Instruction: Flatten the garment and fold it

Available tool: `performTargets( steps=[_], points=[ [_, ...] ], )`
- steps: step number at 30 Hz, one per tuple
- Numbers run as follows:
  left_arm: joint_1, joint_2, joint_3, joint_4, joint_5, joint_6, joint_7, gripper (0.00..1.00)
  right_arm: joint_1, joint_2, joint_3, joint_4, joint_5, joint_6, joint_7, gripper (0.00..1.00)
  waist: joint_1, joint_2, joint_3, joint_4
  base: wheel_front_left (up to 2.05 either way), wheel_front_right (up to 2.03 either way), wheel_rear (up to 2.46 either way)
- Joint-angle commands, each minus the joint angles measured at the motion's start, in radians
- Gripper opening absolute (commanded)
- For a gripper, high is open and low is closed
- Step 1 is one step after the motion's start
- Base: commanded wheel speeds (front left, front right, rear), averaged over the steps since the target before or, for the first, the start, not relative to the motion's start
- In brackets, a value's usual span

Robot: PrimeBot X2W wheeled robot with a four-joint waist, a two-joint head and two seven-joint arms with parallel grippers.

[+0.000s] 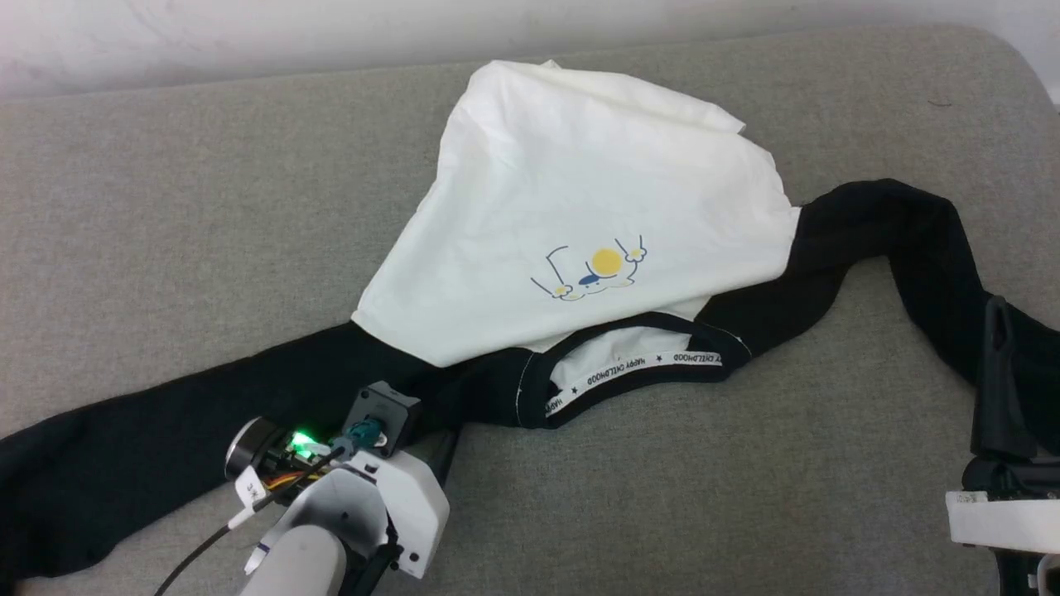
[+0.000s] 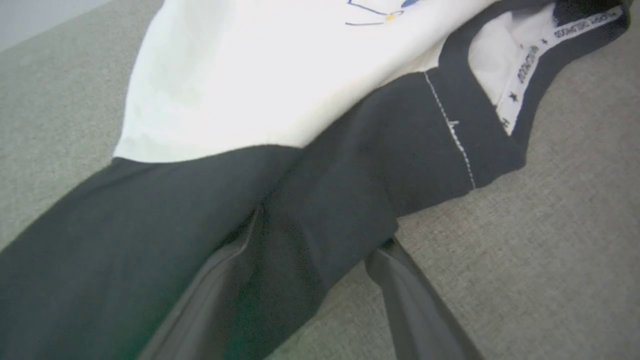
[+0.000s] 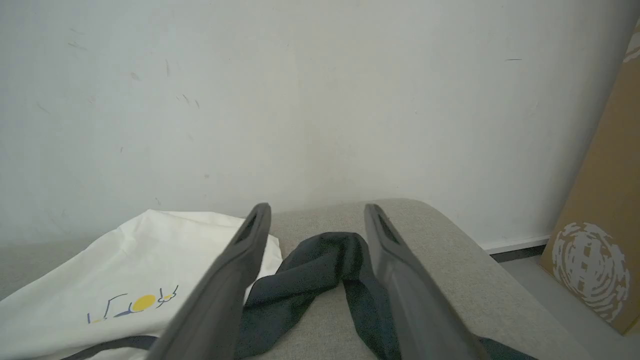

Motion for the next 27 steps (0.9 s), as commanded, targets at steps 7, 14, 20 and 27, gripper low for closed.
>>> performTargets(
  steps=[7,14,20,27],
  points=[
    [0.038,-0.054,0.048,0.004,-0.124,0.005,-0.074,0.0,-0.018,0.002,-0.003,0.009,-0.002,-0.001,-0.001,1.0,0.0,0.0,-0.014,0.01,0.0,0.0,0.0],
    [0.148,-0.063,0.146,-0.16,-0.228,0.049,-0.116,0.0,-0.004,0.002,0.03,0.006,-0.007,-0.001,0.131,1.0,0.0,0.0,-0.05,0.039,0.0,0.0,0.0],
    [0.234,-0.044,0.194,-0.307,-0.256,0.082,-0.105,0.0,0.008,0.002,0.038,0.018,-0.013,-0.001,0.309,1.0,0.0,0.0,-0.054,0.074,0.0,0.0,0.0],
    [0.238,-0.057,0.15,-0.355,-0.266,0.069,-0.08,0.0,-0.002,-0.052,0.116,0.077,0.025,-0.001,0.556,1.0,0.0,0.0,-0.032,0.109,0.0,0.0,0.0]
  ],
)
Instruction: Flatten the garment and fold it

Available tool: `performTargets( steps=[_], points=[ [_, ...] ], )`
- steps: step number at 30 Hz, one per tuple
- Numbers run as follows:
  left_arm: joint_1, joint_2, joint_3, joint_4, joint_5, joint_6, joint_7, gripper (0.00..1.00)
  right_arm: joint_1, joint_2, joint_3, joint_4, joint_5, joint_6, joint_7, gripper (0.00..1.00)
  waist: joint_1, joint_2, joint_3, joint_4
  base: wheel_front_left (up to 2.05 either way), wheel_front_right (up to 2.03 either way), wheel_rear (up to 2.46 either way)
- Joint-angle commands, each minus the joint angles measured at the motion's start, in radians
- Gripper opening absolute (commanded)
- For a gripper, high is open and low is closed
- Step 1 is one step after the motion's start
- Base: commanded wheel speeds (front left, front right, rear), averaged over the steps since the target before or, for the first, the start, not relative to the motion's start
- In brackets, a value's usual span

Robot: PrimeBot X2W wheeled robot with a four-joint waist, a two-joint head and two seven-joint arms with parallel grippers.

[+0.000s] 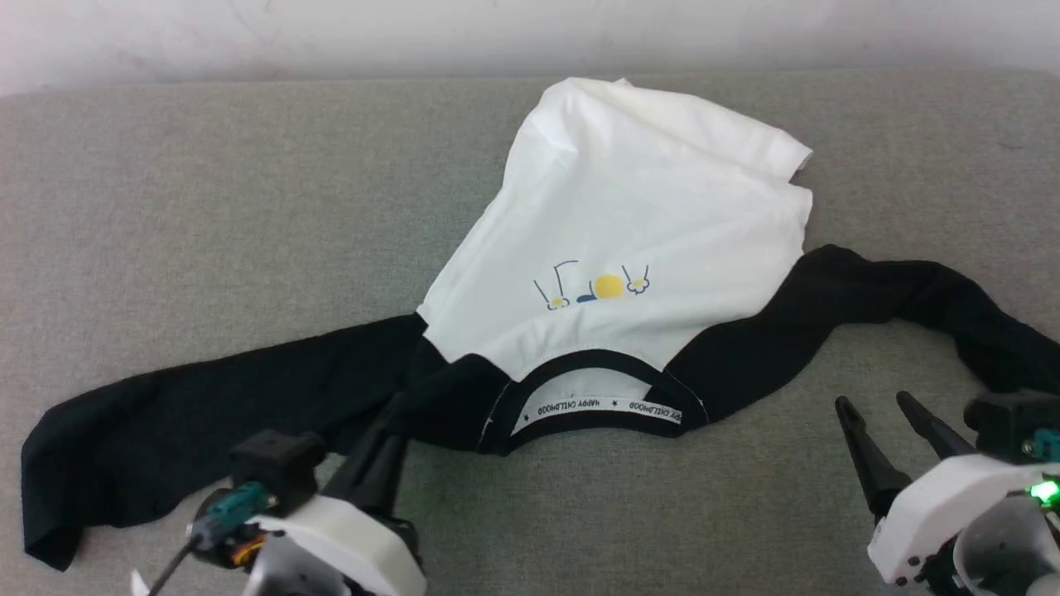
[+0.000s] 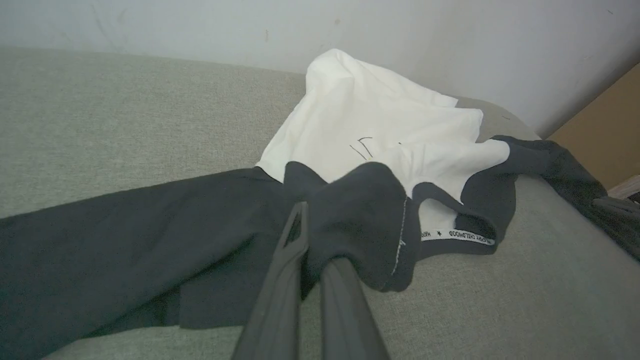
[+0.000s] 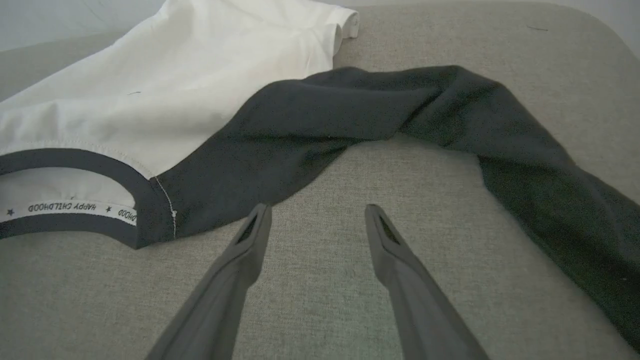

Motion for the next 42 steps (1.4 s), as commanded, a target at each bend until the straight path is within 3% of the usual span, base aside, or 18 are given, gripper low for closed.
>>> performTargets(
  steps=[1,17,25,26,27,28,33,42],
  points=[
    [-0.015,-0.008,-0.01,0.002,0.002,-0.008,0.001,0.0,-0.019,-0.013,0.005,0.005,0.005,-0.001,0.012,1.0,0.0,0.0,0.012,0.011,0.0,0.0,0.0],
    [-0.121,-0.034,-0.084,0.06,0.022,-0.042,-0.032,0.0,-0.226,-0.165,0.109,0.129,-0.009,-0.001,0.193,1.0,0.0,0.0,0.131,0.068,0.0,0.0,0.0],
    [-0.142,-0.04,-0.101,0.091,0.013,-0.053,-0.048,0.0,-0.298,-0.234,0.225,0.203,0.005,-0.001,0.257,1.0,0.0,0.0,0.163,0.103,0.0,0.0,0.0],
    [-0.144,-0.041,-0.102,0.094,0.012,-0.054,-0.05,0.0,-0.304,-0.248,0.245,0.212,0.008,-0.001,0.273,0.54,0.0,0.0,0.164,0.107,0.0,0.0,0.0],
    [-0.147,-0.042,-0.104,0.098,0.012,-0.054,-0.051,0.0,-0.309,-0.259,0.257,0.217,0.013,-0.001,0.284,0.18,0.0,0.0,0.164,0.111,0.0,0.0,0.0],
    [-0.15,-0.043,-0.105,0.102,0.011,-0.054,-0.052,0.0,-0.311,-0.269,0.268,0.222,0.02,-0.001,0.3,0.0,0.0,0.0,0.163,0.115,0.0,0.0,0.0],
    [-0.153,-0.044,-0.095,0.109,0.002,-0.053,-0.082,0.0,-0.321,-0.268,0.238,0.196,0.044,-0.001,0.254,0.0,0.0,0.0,0.13,0.115,0.0,0.0,0.0],
    [-0.205,-0.052,-0.018,0.031,-0.019,-0.043,-0.218,0.0,-0.32,-0.159,0.086,0.078,0.065,-0.001,0.045,0.0,0.0,0.0,-0.009,0.054,0.0,0.0,0.0]
  ],
)
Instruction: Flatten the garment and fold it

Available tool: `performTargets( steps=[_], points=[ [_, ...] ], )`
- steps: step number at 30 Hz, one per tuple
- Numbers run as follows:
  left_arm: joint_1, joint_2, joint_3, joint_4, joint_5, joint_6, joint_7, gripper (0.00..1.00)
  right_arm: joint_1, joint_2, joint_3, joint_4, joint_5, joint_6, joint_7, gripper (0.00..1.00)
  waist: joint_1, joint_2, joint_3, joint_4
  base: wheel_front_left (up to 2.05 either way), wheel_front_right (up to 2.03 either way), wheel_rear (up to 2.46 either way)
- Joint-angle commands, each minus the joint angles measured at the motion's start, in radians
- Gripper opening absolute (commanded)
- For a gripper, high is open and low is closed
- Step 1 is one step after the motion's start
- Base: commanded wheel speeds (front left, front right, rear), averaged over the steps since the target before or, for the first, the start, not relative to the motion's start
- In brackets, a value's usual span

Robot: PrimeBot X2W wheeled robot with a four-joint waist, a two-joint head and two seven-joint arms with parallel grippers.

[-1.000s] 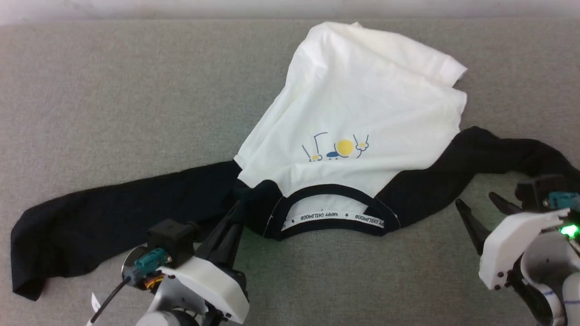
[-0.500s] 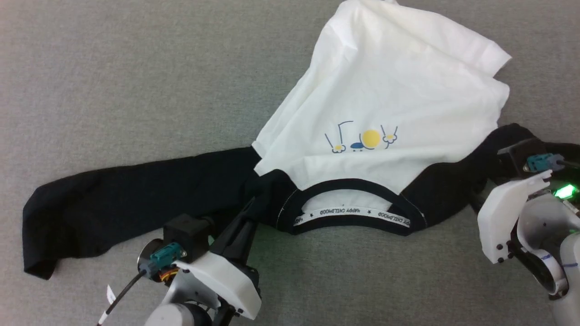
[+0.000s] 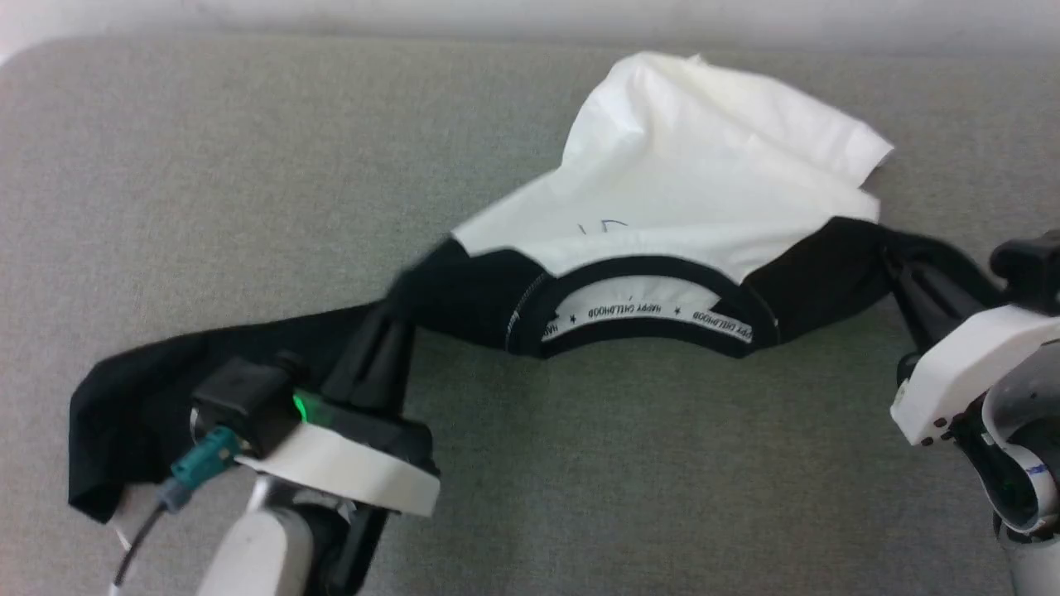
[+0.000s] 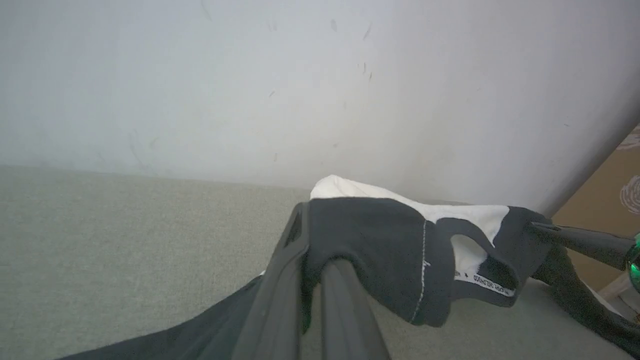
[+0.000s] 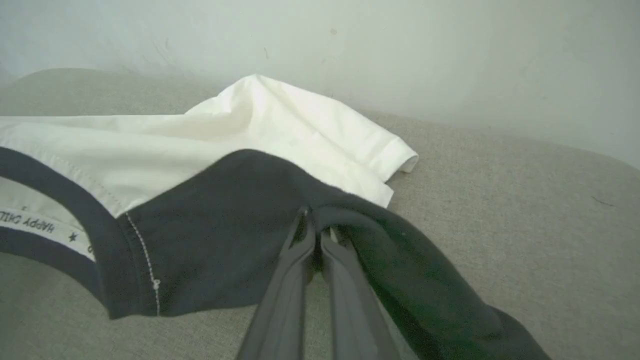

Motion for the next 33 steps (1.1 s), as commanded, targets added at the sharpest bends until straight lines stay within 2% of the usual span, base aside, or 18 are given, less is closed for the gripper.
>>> performTargets(
  steps=[1,7,13,23,33],
  points=[
    [-0.045,0.003,0.014,-0.018,-0.003,0.007,-0.013,0.0,-0.016,0.012,-0.015,-0.022,0.0,-0.001,-0.023,0.0,-0.0001,0.0,-0.084,-0.051,0.0,0.0,0.0],
    [-0.201,0.032,0.039,-0.036,0.057,0.03,-0.001,0.0,-0.111,0.058,-0.037,-0.103,-0.014,-0.001,-0.081,0.0,-0.0001,0.0,-0.193,-0.104,0.0,0.0,0.0],
    [-0.401,0.066,0.046,0.019,0.085,0.024,0.078,0.0,-0.284,0.051,0.006,-0.099,-0.033,-0.001,-0.097,0.0,-0.0001,0.0,-0.274,-0.152,0.0,0.0,0.0],
    [-0.694,0.092,0.073,0.2,0.102,0.034,0.155,0.0,-0.548,0.025,0.088,0.066,-0.048,-0.001,-0.093,0.0,-0.0001,0.0,-0.324,-0.198,0.0,0.0,0.0],
    [-0.868,0.113,0.03,0.361,0.117,0.001,0.234,0.0,-0.721,0.002,0.138,0.228,-0.074,-0.001,-0.087,0.0,-0.0001,0.0,-0.251,-0.212,0.0,0.0,0.0]
  ],
)
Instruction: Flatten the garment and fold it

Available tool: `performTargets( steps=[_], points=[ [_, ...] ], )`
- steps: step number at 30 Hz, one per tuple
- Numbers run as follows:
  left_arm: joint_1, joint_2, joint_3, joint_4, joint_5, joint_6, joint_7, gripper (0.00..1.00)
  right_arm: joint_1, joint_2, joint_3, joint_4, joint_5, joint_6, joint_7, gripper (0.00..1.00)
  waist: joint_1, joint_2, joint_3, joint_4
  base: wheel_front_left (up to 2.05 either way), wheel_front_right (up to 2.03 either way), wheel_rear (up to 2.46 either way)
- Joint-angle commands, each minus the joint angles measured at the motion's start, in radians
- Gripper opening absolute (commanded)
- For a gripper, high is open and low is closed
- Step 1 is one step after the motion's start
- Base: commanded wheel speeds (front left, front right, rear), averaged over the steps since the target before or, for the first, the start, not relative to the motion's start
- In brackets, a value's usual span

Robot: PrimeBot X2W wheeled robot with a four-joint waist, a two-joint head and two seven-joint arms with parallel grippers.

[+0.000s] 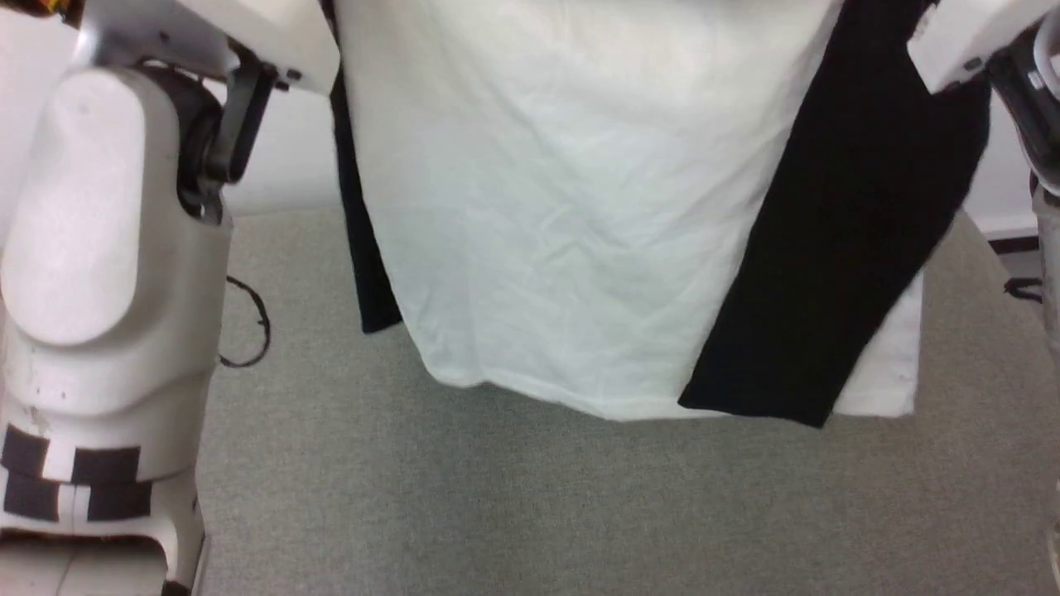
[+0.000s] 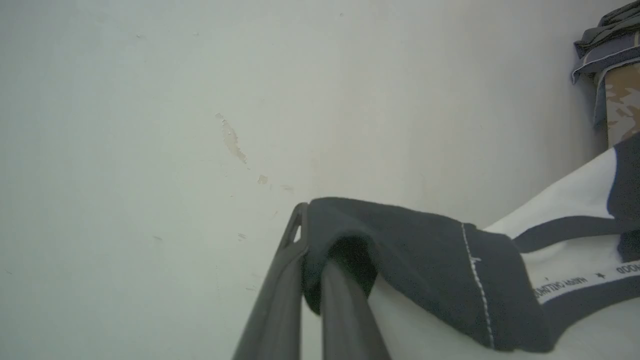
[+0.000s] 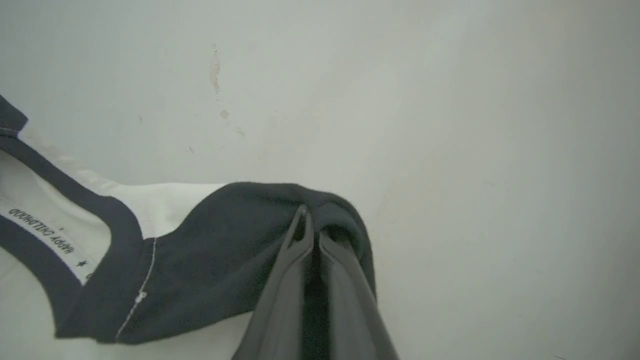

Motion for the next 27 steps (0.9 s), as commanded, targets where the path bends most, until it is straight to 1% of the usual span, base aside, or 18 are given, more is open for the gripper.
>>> performTargets(
  steps=[1,6,9,13,17,20,27],
  points=[
    [-0.023,0.005,-0.002,0.012,0.01,-0.007,0.0,0.0,-0.018,0.003,0.006,0.014,-0.006,-0.001,-0.003,0.0,0.0,0.0,0.039,-0.003,0.0,0.0,0.0],
    [-0.118,0.005,-0.015,0.083,0.032,-0.002,-0.001,0.0,-0.096,0.003,0.019,0.094,-0.028,-0.001,-0.021,0.0,0.0,0.0,0.127,-0.009,0.0,0.0,0.0],
    [-0.192,0.019,-0.024,0.119,0.056,-0.001,0.005,0.0,-0.161,0.0,0.021,0.14,-0.05,-0.001,-0.033,0.0,0.0,0.0,0.201,-0.016,0.0,0.0,0.0],
    [-0.329,0.04,-0.037,0.161,0.097,-0.002,0.004,0.0,-0.279,-0.022,0.019,0.193,-0.092,-0.001,-0.054,0.0,0.0,0.0,0.331,-0.019,0.0,0.0,0.0],
    [-0.457,0.05,-0.05,0.214,0.134,-0.001,-0.03,0.0,-0.396,-0.046,0.012,0.254,-0.134,-0.001,-0.085,0.0,0.0,0.0,0.451,-0.011,0.0,0.0,0.0],
    [-0.538,0.052,-0.048,0.251,0.15,0.009,-0.07,0.0,-0.475,-0.058,0.01,0.296,-0.16,-0.001,-0.11,0.0,0.0,0.0,0.529,-0.002,0.0,0.0,0.0],
    [-0.64,0.043,-0.06,0.296,0.178,0.031,-0.18,0.0,-0.607,-0.064,-0.004,0.372,-0.207,-0.001,-0.194,0.0,0.0,0.0,0.675,0.014,0.0,0.0,0.0]
  ],
)
